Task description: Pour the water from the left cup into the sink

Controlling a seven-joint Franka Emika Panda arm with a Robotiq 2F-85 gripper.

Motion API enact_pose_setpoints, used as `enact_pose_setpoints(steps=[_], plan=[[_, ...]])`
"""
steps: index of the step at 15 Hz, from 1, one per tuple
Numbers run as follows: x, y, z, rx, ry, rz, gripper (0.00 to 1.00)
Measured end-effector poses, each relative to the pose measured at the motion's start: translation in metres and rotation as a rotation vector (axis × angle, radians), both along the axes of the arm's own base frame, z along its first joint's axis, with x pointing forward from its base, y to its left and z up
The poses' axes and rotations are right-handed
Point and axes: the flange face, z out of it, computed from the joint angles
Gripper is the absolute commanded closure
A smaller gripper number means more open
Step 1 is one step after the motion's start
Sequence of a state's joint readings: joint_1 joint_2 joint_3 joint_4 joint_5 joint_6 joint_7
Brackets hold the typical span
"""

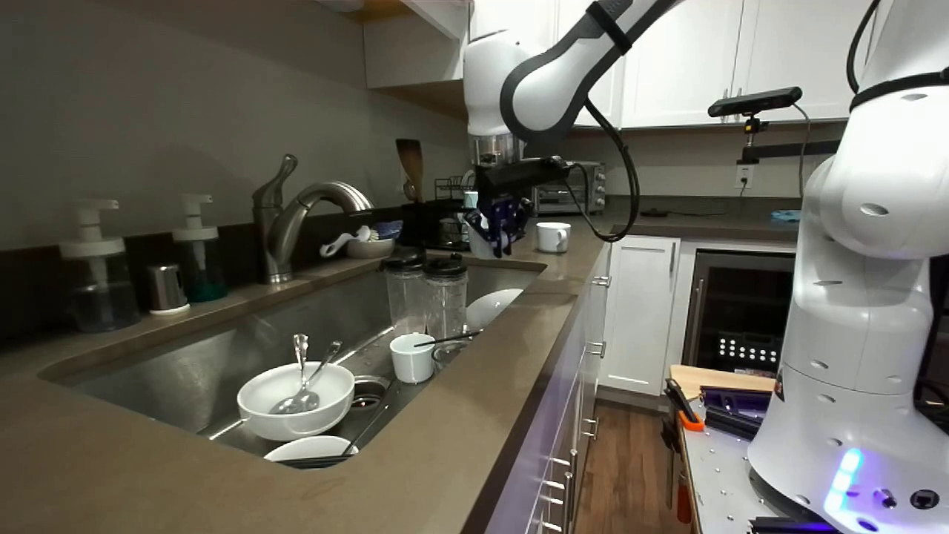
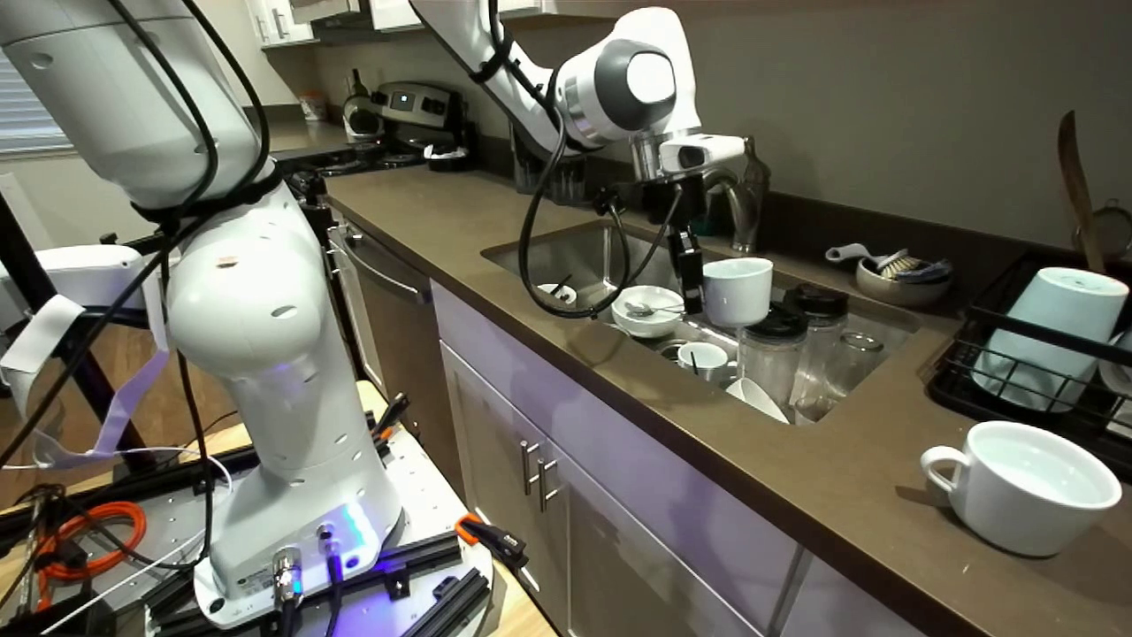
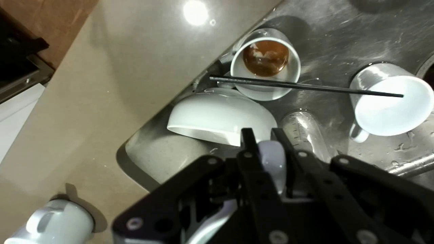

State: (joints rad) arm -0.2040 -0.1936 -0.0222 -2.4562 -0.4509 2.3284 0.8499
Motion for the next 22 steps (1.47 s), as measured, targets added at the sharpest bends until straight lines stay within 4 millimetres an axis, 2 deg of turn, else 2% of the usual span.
enact_pose_setpoints(steps=[14, 15, 22], plan=[[-0.001, -0.004, 0.001, -0.001, -0.002, -0.008, 0.84], [-0.001, -0.004, 0.001, -0.001, -0.002, -0.008, 0.96], [-0.002, -0.003, -0.012, -0.028, 0.040, 0.002, 0.96]])
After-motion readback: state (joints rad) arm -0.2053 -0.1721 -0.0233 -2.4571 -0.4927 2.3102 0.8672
